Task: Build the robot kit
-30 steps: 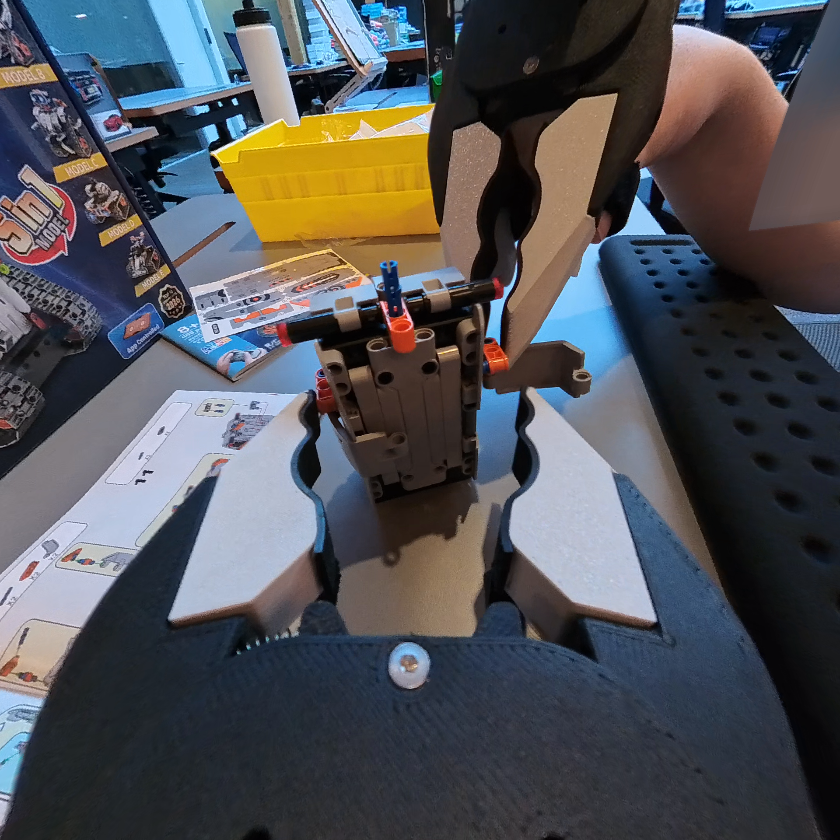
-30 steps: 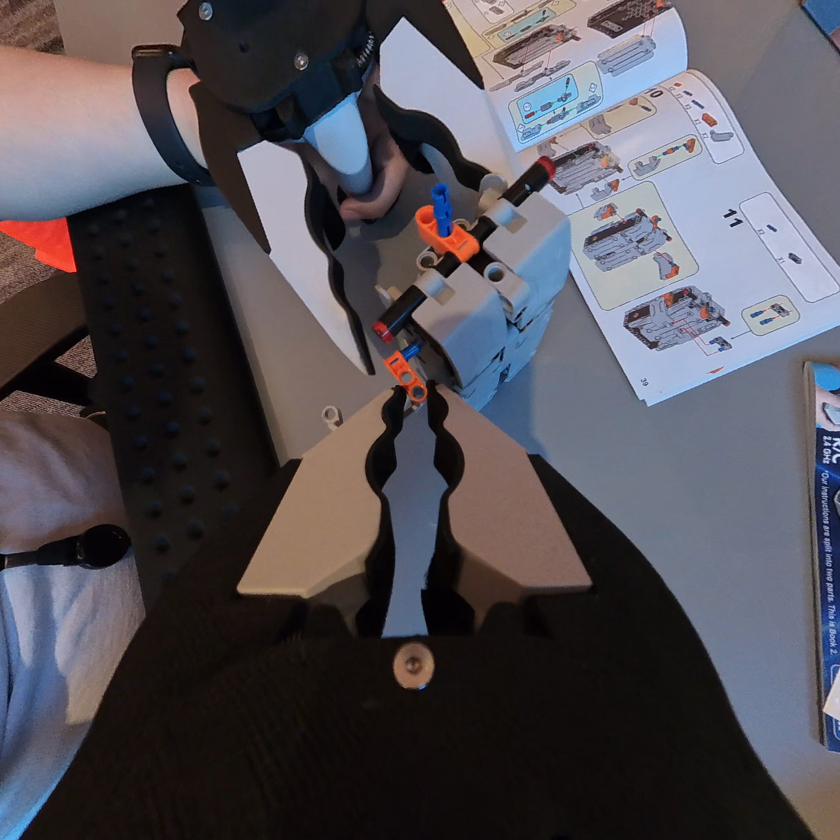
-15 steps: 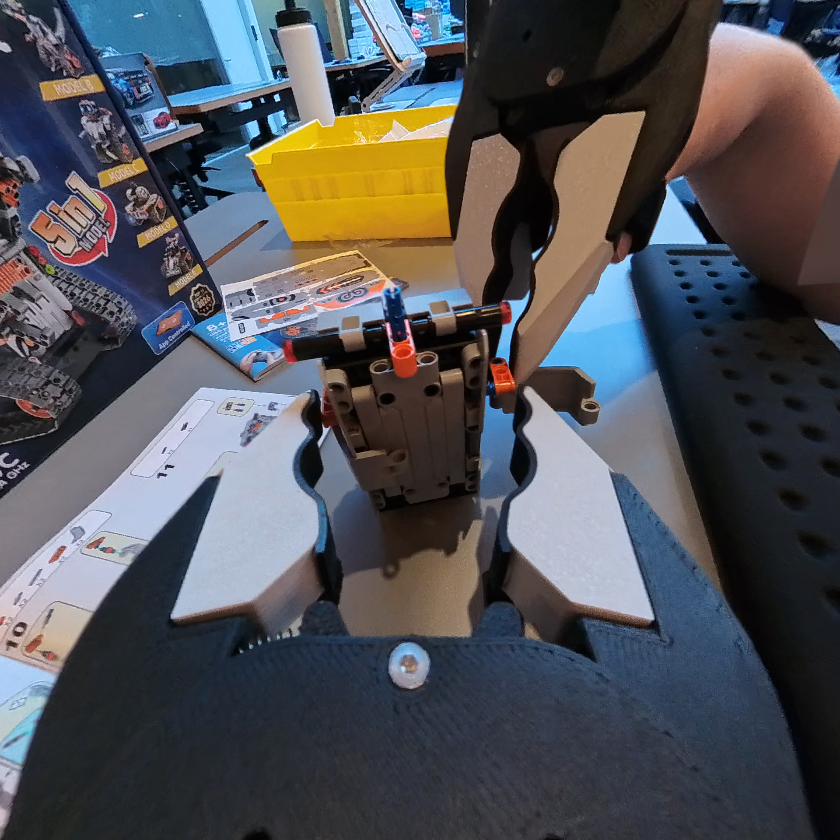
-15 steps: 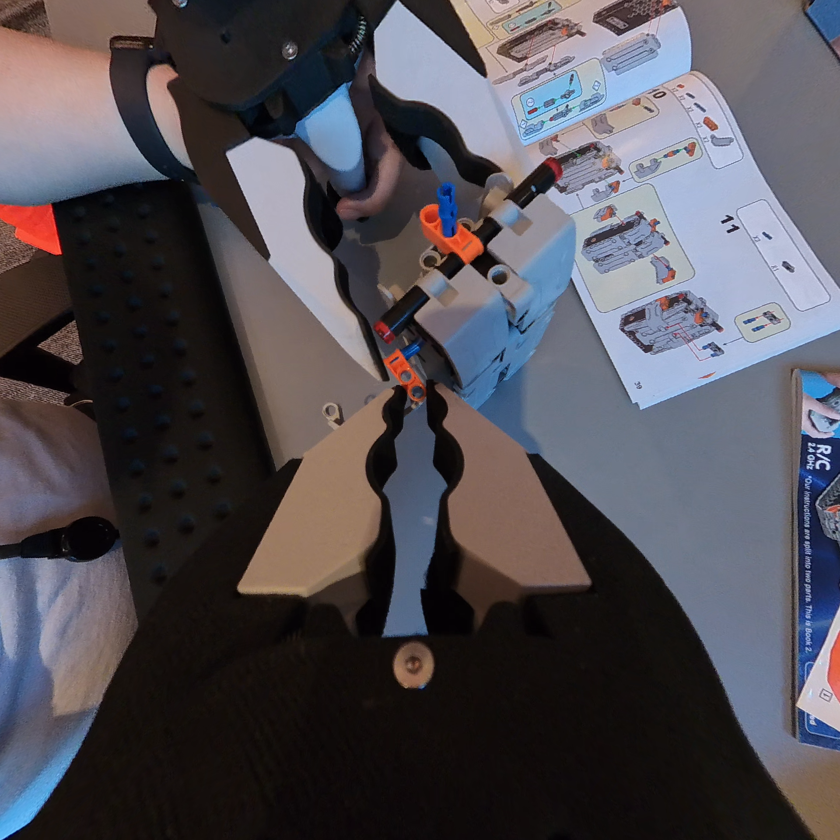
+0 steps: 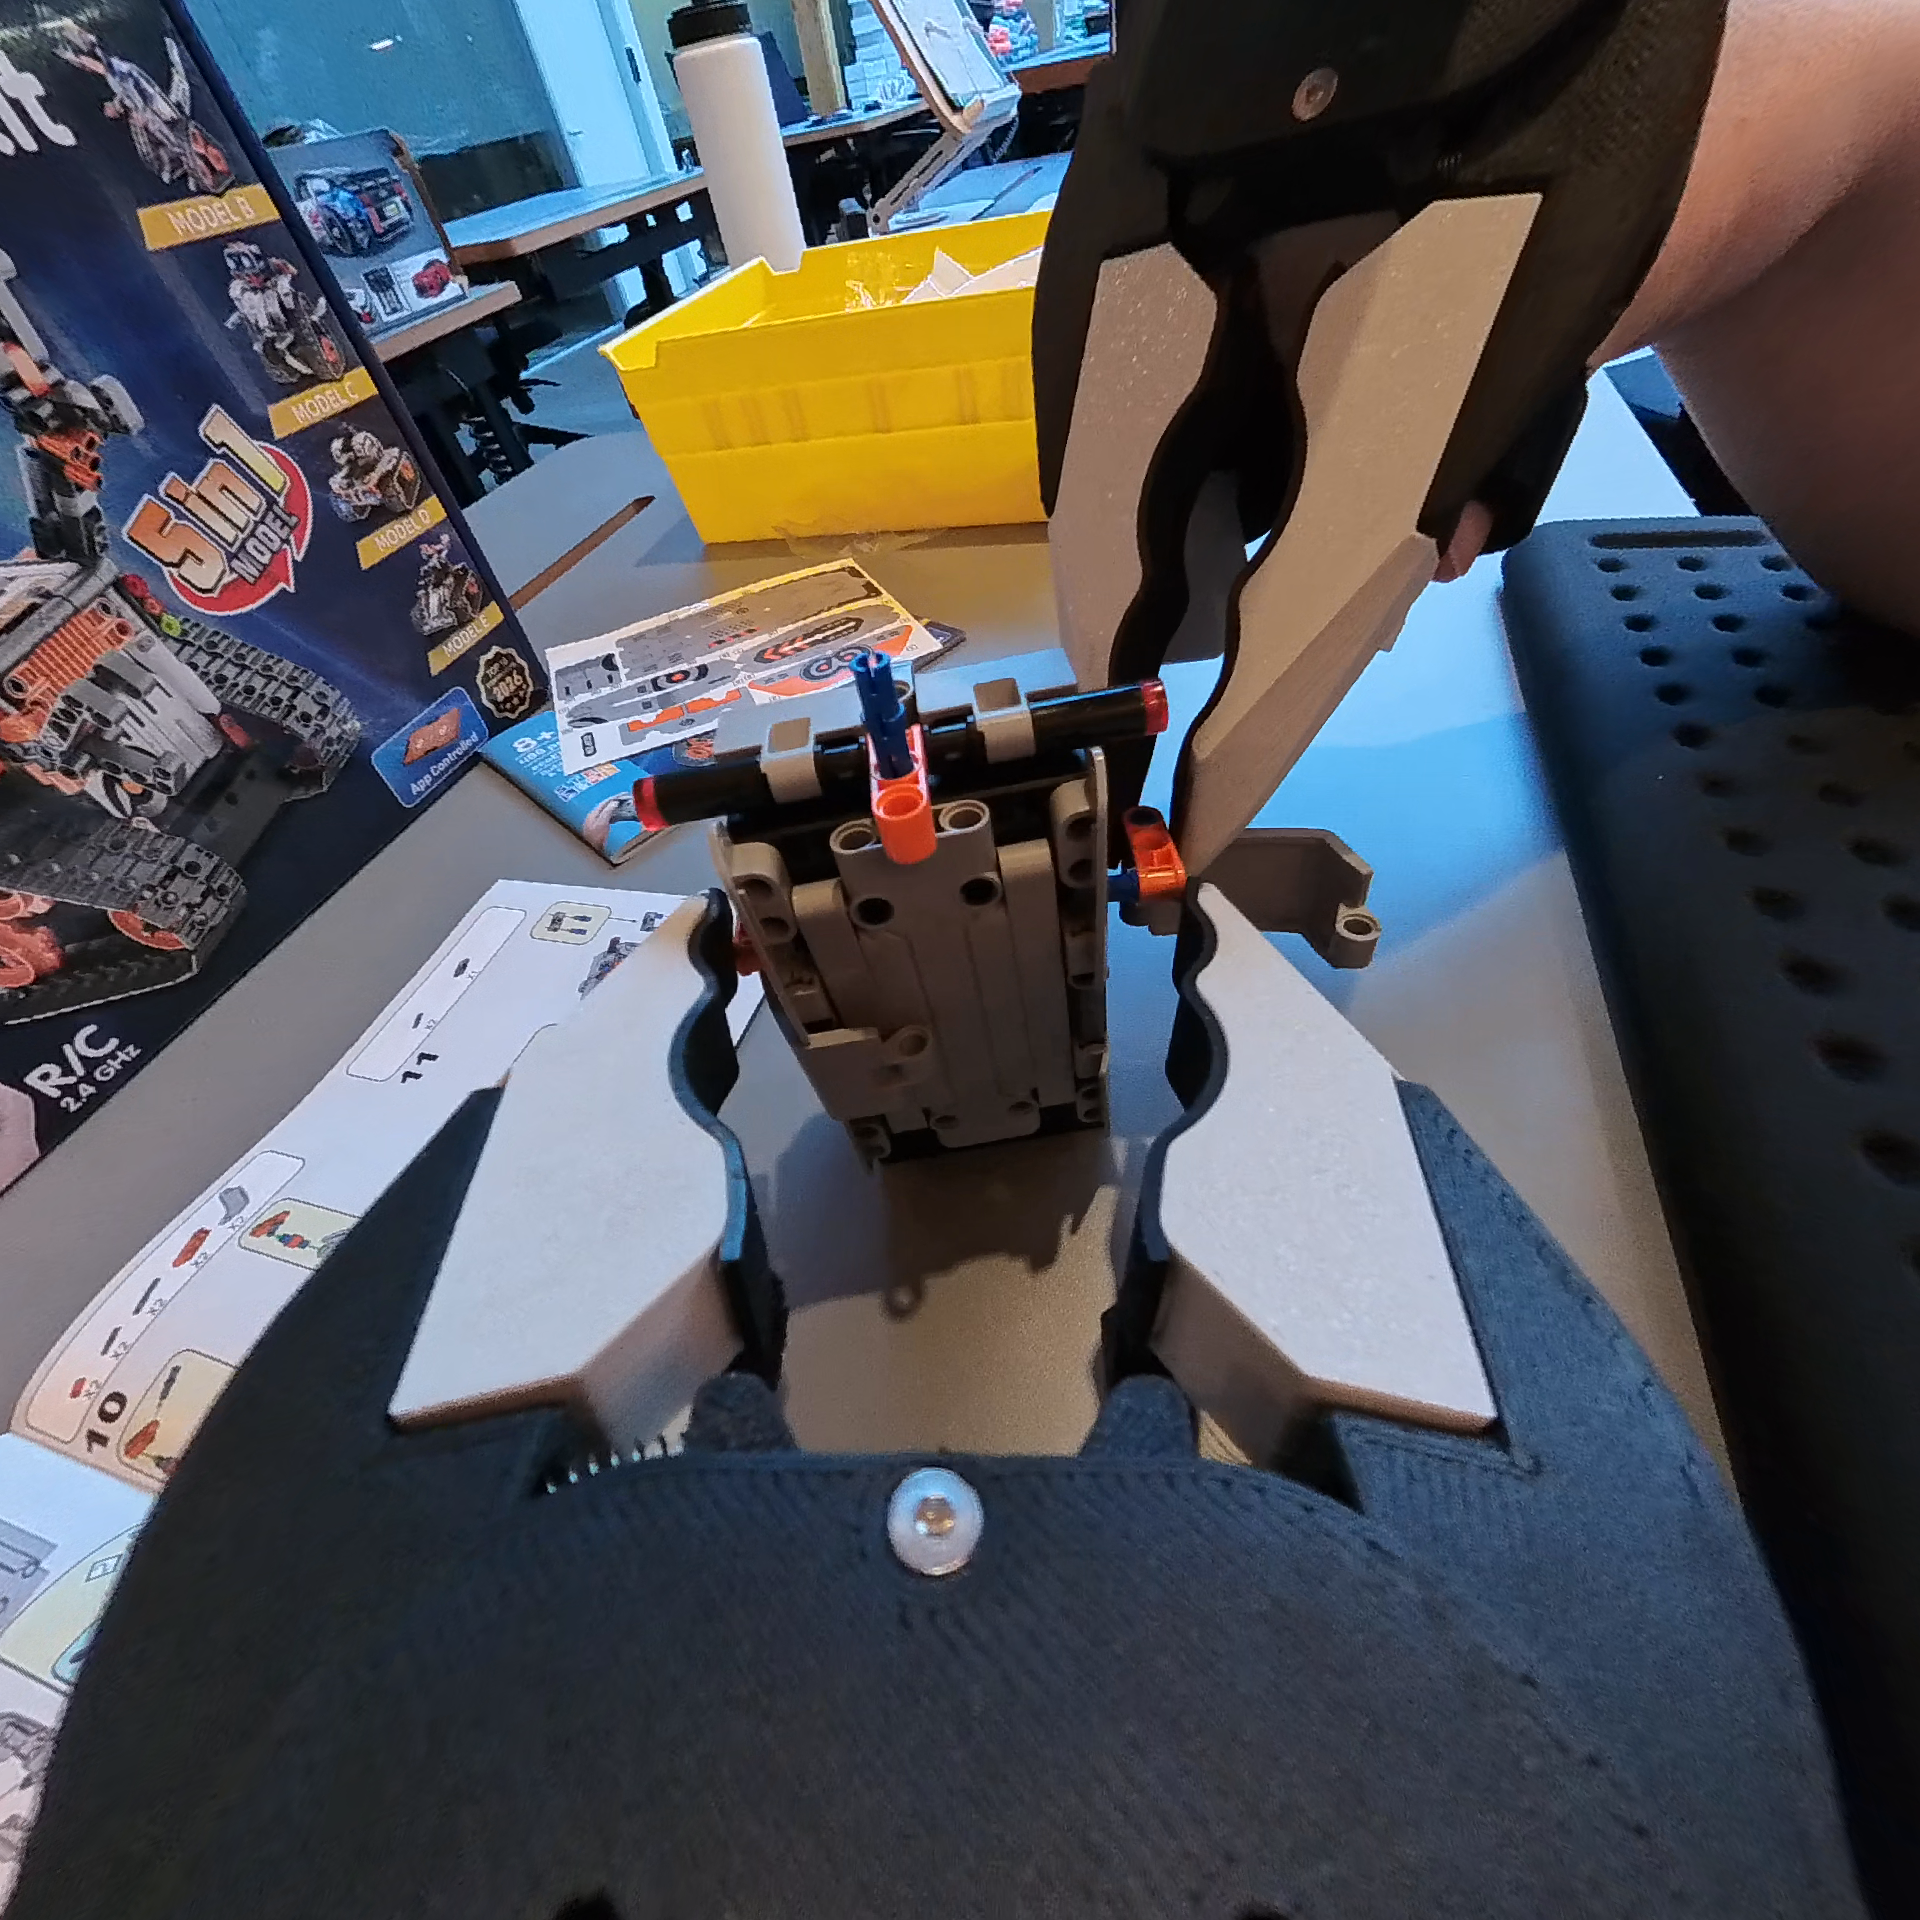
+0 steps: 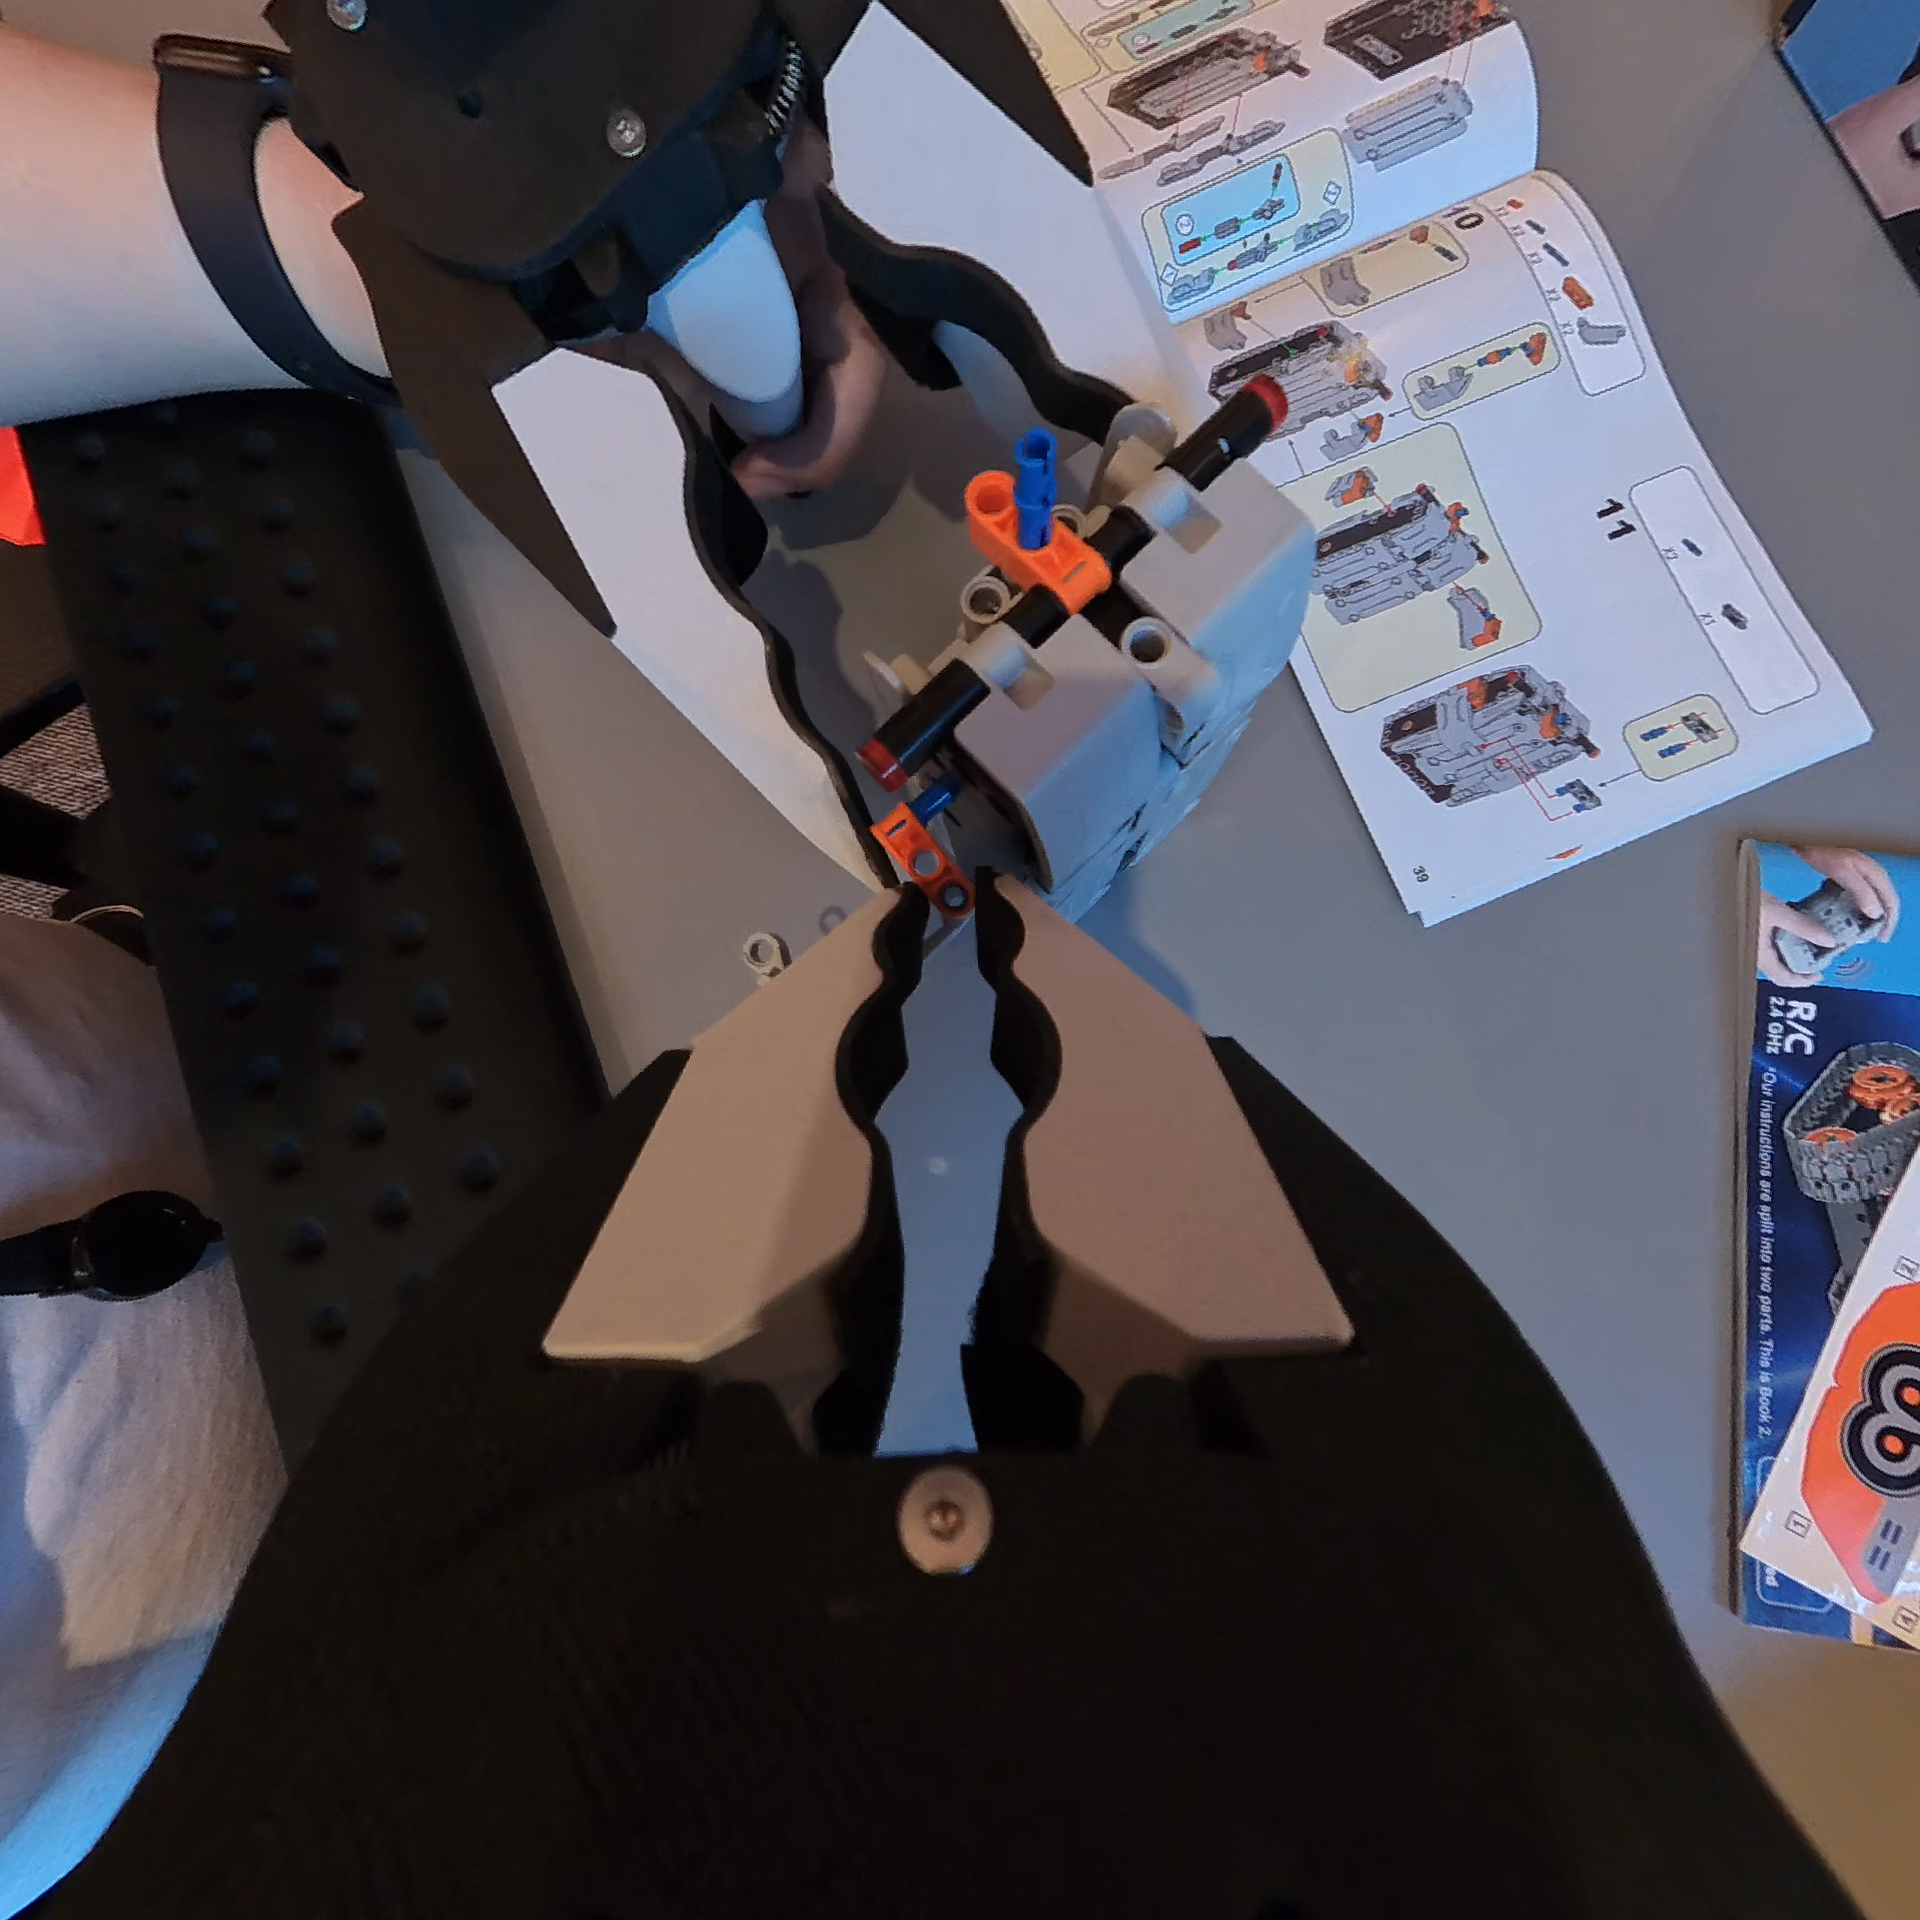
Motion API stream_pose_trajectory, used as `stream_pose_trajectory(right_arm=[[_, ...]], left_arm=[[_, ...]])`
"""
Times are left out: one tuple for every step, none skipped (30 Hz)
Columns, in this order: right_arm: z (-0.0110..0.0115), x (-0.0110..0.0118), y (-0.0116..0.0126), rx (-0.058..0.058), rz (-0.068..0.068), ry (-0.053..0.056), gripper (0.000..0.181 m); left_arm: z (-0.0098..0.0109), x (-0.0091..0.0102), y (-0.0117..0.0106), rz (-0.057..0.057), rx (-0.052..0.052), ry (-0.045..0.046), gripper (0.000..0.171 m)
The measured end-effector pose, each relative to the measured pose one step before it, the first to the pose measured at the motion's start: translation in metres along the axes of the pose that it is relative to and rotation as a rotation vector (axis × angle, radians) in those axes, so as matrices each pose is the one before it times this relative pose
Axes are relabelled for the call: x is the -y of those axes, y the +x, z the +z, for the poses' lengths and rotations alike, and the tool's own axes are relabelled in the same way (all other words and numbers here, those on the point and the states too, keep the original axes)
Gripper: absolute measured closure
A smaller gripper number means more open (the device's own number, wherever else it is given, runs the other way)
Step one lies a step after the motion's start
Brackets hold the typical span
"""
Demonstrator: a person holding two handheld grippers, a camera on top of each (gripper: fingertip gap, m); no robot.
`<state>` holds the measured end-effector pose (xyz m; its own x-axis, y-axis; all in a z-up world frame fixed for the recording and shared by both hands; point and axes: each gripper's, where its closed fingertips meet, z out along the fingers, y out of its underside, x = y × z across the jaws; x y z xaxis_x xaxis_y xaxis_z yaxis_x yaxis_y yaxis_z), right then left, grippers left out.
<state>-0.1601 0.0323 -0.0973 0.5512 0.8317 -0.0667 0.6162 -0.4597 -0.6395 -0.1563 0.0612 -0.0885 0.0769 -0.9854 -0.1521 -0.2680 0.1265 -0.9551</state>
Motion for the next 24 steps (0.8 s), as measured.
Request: stream_pose_trajectory(right_arm=[[-0.00007, -0.00013, 0.00011, -0.0013, 0.0010, -0.0010, 0.171], [-0.00005, 0.00003, 0.00002, -0.0001, 0.0015, -0.0014, 0.171], [-0.00014, -0.00005, 0.00006, 0.0019, 0.0027, -0.0016, 0.171], [-0.00011, -0.00020, -0.00012, 0.0033, 0.0036, -0.0026, 0.171], [-0.00002, -0.00011, -0.00010, 0.0031, 0.0023, -0.0028, 0.171], [-0.00007, -0.00004, -0.00018, 0.0037, 0.0013, -0.0032, 0.171], [-0.00015, -0.00013, -0.00002, 0.0021, 0.0020, -0.0031, 0.171], [0.00002, 0.00002, 0.00020, -0.0008, -0.0009, -0.0031, 0.171], [0.00040, -0.00021, 0.00079, -0.0058, -0.0026, -0.0040, 0.171], [0.00079, -0.00073, 0.00077, -0.0088, -0.0051, -0.0068, 0.171], [0.00114, -0.00143, 0.00023, -0.0065, -0.0062, -0.0100, 0.172], [0.00171, -0.00266, -0.00202, 0.0076, -0.0063, -0.0173, 0.172], [0.00031, 0.00077, -0.00158, 0.0075, 0.0016, 0.0047, 0.173], [0.00020, 0.00093, -0.00194, 0.0125, 0.0037, 0.0100, 0.173], [0.00043, -0.00018, -0.00036, 0.0042, 0.0008, 0.0044, 0.173], [0.00013, -0.00018, -0.00002, 0.0025, 0.0004, 0.0052, 0.173], [0.00001, 0.00008, 0.00006, 0.0023, 0.0013, 0.0063, 0.173], [0.00003, 0.00003, -0.00010, 0.0018, 0.0017, 0.0054, 0.173], [-0.00002, -0.00066, 0.00028, 0.0001, 0.0000, -0.0007, 0.173], [-0.00011, -0.00023, 0.00027, -0.0004, -0.0010, 0.0009, 0.173], [-0.00017, -0.00036, 0.00041, -0.0001, -0.0014, -0.0007, 0.173], [-0.00011, -0.00031, 0.00028, 0.0010, 0.0001, -0.0015, 0.173], [-0.00009, -0.00017, 0.00001, 0.0032, -0.0009, -0.0021, 0.173], [-0.00022, 0.00001, 0.00038, 0.0005, -0.0023, -0.0013, 0.173]], left_arm=[[0.00005, 0.00003, -0.00006, 0.0007, 0.0022, -0.00022, 0.088], [0.00003, -0.00008, 0.00011, -0.0005, 0.0025, 0.00044, 0.088], [0.00004, 0.00008, 0.00004, 0.0003, 0.0025, 0.00092, 0.088], [0.00004, -0.00002, 0.00016, 0.0018, 0.0023, -0.00109, 0.088], [0.00001, -0.00011, 0.00019, 0.0023, 0.0018, -0.00260, 0.088], [-0.00007, 0.00003, 0.00022, 0.0018, 0.0010, -0.00111, 0.088], [0.00008, -0.00003, 0.00006, 0.0009, 0.0014, -0.00004, 0.088], [0.00009, -0.00025, -0.00012, 0.0027, 0.0033, -0.00220, 0.088], [0.00022, -0.00039, -0.00037, 0.0063, 0.0055, -0.00585, 0.088], [0.00010, -0.00057, -0.00060, 0.0100, 0.0082, -0.00696, 0.089], [-0.00025, -0.00039, -0.00109, 0.0074, 0.0105, -0.00419, 0.090], [-0.00085, -0.00024, -0.00172, 0.0036, 0.0120, -0.00042, 0.095], [-0.00096, -0.00033, -0.00104, 0.0067, 0.0049, 0.00191, 0.103], [-0.00053, -0.00005, 0.00058, 0.0021, -0.0077, 0.00413, 0.103], [-0.00025, 0.00015, 0.00035, -0.0022, -0.0066, 0.00494, 0.103], [-0.00020, 0.00011, 0.00008, 0.0026, -0.0025, 0.00504, 0.103], [-0.00016, 0.00007, -0.00012, -0.0001, -0.0007, 0.00135, 0.103], [-0.00014, -0.00002, -0.00001, -0.0001, -0.0008, -0.00050, 0.102], [-0.00015, 0.00018, 0.00047, 0.0008, -0.0018, 0.00130, 0.102], [-0.00017, 0.00019, 0.00062, 0.0015, -0.0024, 0.00215, 0.101], [-0.00022, -0.00003, 0.00026, 0.0002, 0.0010, 0.00207, 0.100], [-0.00014, -0.00008, -0.00030, 0.0006, 0.0042, 0.00170, 0.101], [0.00000, -0.00017, -0.00045, 0.0045, 0.0033, -0.00111, 0.102], [0.00007, -0.00019, -0.00054, 0.0032, 0.0024, -0.00175, 0.103]])
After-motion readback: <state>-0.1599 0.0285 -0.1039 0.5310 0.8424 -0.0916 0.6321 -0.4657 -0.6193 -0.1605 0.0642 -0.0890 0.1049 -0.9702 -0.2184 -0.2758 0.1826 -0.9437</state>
